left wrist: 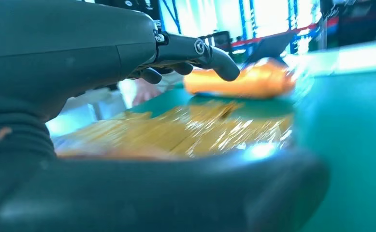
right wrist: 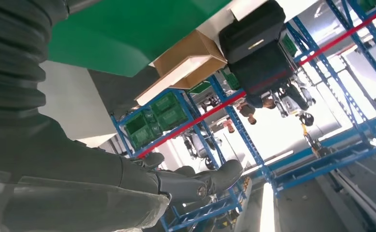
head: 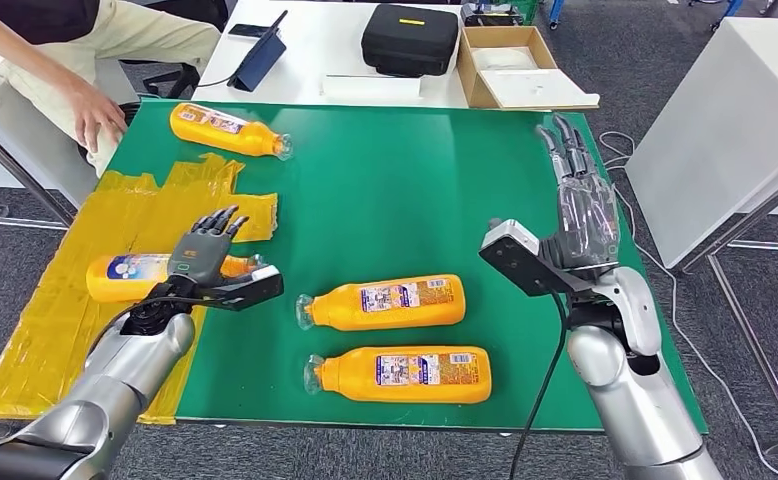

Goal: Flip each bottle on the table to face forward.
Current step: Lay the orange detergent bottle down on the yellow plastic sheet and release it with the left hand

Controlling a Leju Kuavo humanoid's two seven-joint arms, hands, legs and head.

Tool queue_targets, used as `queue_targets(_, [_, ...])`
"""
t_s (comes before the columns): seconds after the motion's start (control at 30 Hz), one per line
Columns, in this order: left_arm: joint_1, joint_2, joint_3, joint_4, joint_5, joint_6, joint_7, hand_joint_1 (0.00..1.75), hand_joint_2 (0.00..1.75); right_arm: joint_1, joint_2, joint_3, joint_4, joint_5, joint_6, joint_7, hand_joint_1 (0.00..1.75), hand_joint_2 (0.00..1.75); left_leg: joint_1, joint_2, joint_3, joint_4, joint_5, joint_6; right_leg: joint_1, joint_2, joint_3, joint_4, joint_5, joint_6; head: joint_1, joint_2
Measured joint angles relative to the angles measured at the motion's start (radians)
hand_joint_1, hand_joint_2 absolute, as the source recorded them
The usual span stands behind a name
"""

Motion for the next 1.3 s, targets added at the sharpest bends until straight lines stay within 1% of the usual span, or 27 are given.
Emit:
queue_targets(0.17, [0.025,-0.009,-0.023,-0.146,0.052,-0.079,-0.001,0.0,0.0,-0.006,-0.001,0.006,0.0,0.008,0.026,0.007,0.0,1.75,0.0,-0.001,-0.001,0.0,0.0,0.0,0.0,0.0,0.0,0.0,0.0,0.0,0.0,0.0])
queue_targets(0.33, [0.041,-0.009,-0.061,-0.268,0.057,-0.127,0.013,0.0,0.0,-0.014,-0.001,0.008,0.001,0.006,0.037,0.01,0.0,1.75,0.0,-0.001,0.0,0.0,0.0,0.0,0.0,0.0,0.0,0.0,0.0,0.0,0.0,0.0])
queue_targets(0.43, [0.048,-0.007,-0.079,-0.308,0.044,-0.136,0.023,0.0,0.0,-0.014,-0.001,0.009,0.003,0.006,0.038,0.01,0.0,1.75,0.0,-0.001,-0.001,0.0,0.0,0.0,0.0,0.0,0.0,0.0,0.0,0.0,0.0,0.0])
queue_targets(0.67, [0.056,-0.005,-0.093,-0.338,0.039,-0.139,0.028,0.0,0.0,-0.015,-0.001,0.009,0.006,0.006,0.038,0.01,0.0,1.75,0.0,-0.001,-0.001,0.0,0.0,0.0,0.0,0.0,0.0,0.0,0.0,0.0,0.0,0.0])
queue_targets(0.73, [0.062,-0.004,-0.105,-0.365,0.048,-0.145,0.03,0.0,0.0,-0.017,-0.001,0.01,0.011,0.008,0.055,0.014,0.0,1.75,0.0,-0.001,-0.001,0.0,0.0,0.0,0.0,0.0,0.0,0.0,0.0,0.0,0.0,0.0])
queue_targets(0.9, [0.075,-0.01,-0.119,-0.444,0.184,-0.168,0.006,0.0,0.0,-0.039,-0.007,0.03,0.048,0.019,0.139,0.031,0.0,1.75,0.0,-0.001,-0.001,0.0,0.0,0.0,0.0,0.0,0.0,0.0,0.0,0.0,0.0,0.0])
queue_targets(1.03, [0.092,-0.04,-0.118,-0.494,0.381,-0.168,-0.05,0.0,0.0,-0.077,-0.021,0.065,0.101,-0.001,0.178,0.02,0.0,1.75,0.0,-0.001,-0.001,0.0,0.0,0.0,0.0,0.0,0.0,0.0,0.0,0.0,0.0,0.0])
queue_targets(1.17, [0.112,-0.079,-0.103,-0.53,0.546,-0.164,-0.079,0.0,1.75,-0.103,-0.027,0.111,0.147,-0.011,0.194,0.008,0.0,1.75,0.0,-0.001,-0.001,0.0,0.0,0.0,0.0,0.0,0.0,0.0,0.0,0.0,0.0,0.0])
queue_targets(1.3, [0.12,-0.111,-0.073,-0.554,0.674,-0.166,-0.098,0.0,1.75,-0.104,-0.027,0.165,0.169,-0.005,0.193,-0.003,0.0,1.75,0.0,-0.001,-0.001,0.0,0.0,0.0,0.001,0.0,0.0,0.0,0.0,0.0,0.0,0.0])
